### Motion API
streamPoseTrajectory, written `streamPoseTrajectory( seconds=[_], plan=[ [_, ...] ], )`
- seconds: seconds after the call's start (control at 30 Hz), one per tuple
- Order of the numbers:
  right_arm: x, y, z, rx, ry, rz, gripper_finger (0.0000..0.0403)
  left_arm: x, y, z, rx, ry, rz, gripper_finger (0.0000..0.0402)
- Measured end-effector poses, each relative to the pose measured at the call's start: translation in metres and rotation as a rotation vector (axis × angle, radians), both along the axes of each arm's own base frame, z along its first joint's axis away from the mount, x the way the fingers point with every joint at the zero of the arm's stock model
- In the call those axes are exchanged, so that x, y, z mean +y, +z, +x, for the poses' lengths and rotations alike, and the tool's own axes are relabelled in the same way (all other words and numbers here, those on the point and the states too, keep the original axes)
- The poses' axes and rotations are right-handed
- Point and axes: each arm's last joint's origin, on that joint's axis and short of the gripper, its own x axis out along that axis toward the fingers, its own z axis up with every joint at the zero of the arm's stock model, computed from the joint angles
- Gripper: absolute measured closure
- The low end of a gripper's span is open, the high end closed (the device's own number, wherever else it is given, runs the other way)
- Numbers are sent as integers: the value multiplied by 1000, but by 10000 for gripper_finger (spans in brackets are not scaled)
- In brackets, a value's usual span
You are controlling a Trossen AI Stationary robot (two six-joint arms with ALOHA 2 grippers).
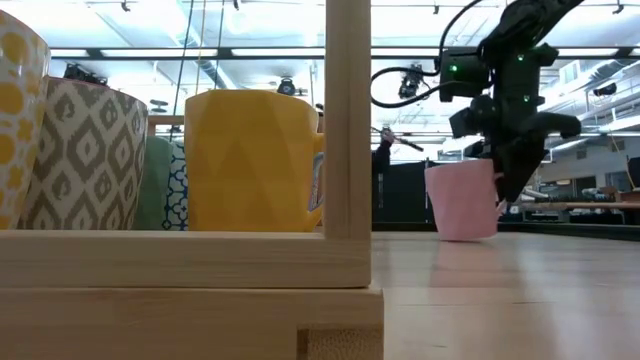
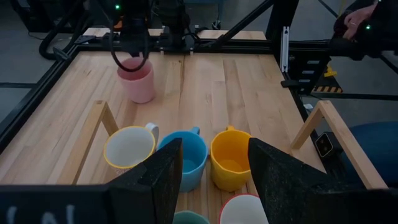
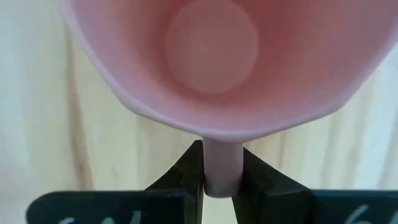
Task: Place coffee mugs
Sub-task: Put the pink mug on the shelf aligned with the yellow and white mug
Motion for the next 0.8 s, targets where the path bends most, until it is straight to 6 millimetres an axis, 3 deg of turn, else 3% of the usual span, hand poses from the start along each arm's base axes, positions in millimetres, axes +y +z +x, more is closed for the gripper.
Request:
streamPoseTrajectory(
  seconds=[0.8],
  plan=[
    [58,6,33,-213,50,117,345,0,0,0,0,1,-2,214]
  ],
)
